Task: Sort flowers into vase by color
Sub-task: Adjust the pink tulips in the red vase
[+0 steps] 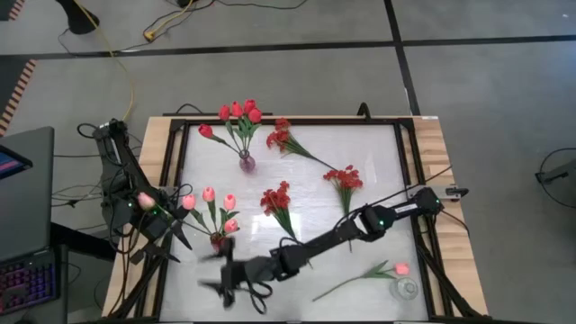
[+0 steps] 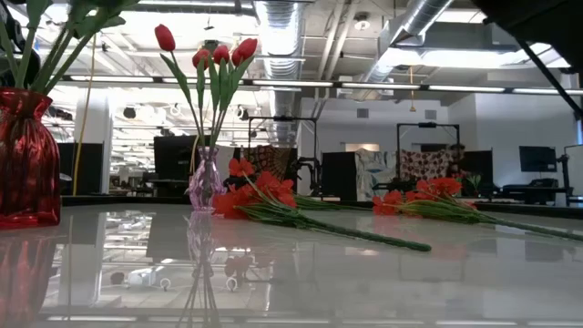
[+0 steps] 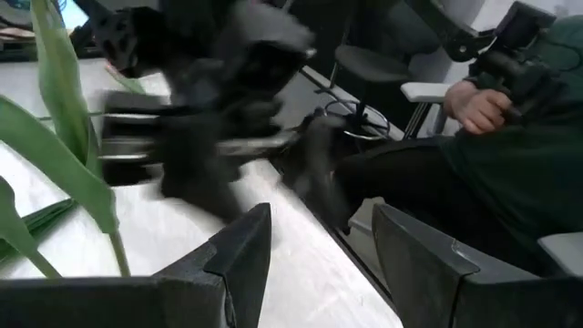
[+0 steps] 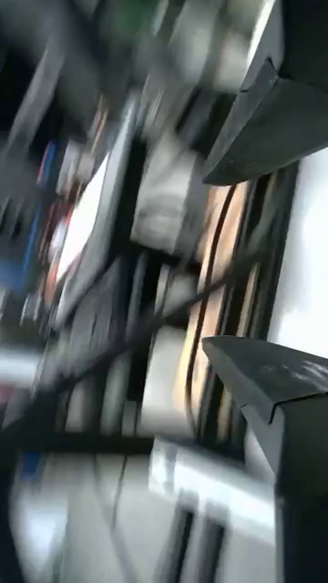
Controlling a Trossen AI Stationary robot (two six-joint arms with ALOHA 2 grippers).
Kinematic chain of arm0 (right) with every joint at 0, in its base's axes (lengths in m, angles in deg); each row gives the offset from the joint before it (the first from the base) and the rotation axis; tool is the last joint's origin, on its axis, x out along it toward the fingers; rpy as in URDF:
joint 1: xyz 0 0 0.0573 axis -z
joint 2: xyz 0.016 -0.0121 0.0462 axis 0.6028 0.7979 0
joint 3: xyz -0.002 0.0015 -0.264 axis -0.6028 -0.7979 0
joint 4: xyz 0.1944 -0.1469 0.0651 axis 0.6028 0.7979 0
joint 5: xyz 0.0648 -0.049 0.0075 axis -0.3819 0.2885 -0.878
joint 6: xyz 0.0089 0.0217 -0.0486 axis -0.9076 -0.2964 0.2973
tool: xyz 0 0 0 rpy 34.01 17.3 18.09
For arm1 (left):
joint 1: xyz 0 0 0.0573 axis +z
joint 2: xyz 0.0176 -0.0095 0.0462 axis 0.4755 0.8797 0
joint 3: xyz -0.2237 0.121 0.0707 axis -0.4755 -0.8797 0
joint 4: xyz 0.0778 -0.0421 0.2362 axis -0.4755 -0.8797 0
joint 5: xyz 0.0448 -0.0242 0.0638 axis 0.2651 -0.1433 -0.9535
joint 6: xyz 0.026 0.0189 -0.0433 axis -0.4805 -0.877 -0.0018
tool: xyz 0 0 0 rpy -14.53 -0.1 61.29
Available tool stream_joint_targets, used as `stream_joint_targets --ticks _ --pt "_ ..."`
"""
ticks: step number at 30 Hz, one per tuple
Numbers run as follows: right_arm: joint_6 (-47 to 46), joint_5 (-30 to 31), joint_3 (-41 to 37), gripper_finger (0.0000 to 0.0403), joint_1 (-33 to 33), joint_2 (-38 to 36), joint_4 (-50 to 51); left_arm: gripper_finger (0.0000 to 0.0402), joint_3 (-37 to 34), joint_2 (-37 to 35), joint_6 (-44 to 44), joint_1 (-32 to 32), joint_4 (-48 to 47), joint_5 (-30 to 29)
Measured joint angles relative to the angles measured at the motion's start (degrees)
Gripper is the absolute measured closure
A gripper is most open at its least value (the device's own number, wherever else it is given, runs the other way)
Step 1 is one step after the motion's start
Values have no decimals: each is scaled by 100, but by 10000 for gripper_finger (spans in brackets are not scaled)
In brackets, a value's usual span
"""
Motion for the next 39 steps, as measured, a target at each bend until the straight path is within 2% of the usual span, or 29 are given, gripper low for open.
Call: stream_joint_targets --ticks 2,4,13,26,33,39 --pt "-24 539 0 92 62 0 -38 221 0 2 -33 0 2 0" --pt "2 779 1 92 83 2 -104 221 0 2 -111 0 25 -3" --pt "-7 993 2 92 182 2 -25 221 0 2 -552 0 206 72" --pt "11 815 2 93 475 2 28 221 -2 81 -529 0 106 163" --pt "-9 815 2 120 555 2 42 221 -4 199 -522 -1 190 158" --pt "-15 832 4 127 608 2 60 221 -4 219 -555 0 274 133"
